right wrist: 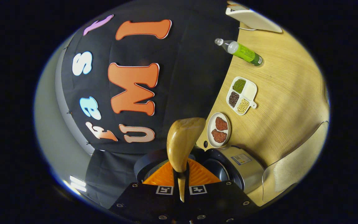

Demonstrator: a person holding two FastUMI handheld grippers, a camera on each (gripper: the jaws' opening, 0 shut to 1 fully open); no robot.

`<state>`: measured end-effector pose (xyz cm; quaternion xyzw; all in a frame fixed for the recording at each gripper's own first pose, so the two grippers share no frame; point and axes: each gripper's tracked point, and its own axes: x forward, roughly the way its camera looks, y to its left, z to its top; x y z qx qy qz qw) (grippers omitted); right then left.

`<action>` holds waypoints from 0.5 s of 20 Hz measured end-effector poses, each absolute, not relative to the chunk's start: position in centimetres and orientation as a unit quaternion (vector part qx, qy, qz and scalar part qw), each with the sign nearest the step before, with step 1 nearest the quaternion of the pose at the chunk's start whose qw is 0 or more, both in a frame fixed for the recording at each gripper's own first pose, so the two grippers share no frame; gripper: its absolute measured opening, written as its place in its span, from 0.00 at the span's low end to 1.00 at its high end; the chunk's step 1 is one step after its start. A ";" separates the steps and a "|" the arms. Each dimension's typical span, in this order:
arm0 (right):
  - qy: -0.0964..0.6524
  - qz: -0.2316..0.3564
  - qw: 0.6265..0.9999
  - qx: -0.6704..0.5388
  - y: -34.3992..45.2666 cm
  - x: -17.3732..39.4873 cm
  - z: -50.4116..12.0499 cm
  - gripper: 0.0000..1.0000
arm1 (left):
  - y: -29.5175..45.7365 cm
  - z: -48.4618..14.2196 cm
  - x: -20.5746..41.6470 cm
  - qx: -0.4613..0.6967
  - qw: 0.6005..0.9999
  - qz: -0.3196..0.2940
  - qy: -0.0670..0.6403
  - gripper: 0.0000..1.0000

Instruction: Close the left gripper, press the button to open the rice cooker; take a wooden spoon from the chopstick holder with the right hand, scoop a spoonful of rice and pour it into the rice cooker, then put the wooden spoon back into the chopstick holder.

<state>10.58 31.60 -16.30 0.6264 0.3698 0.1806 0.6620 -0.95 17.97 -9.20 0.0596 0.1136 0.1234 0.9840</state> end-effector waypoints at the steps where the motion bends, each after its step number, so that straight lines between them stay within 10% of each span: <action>1: 0.364 0.183 0.683 0.606 32.1 10.9 -16.0 0.05 | 18.1 -9.2 -1.0 0.059 0.984 0.125 0.113 0.94; 10: 0.351 0.197 0.773 0.490 35.9 11.8 -15.1 0.04 | 19.8 -10.4 -2.7 0.050 0.979 0.153 0.128 0.94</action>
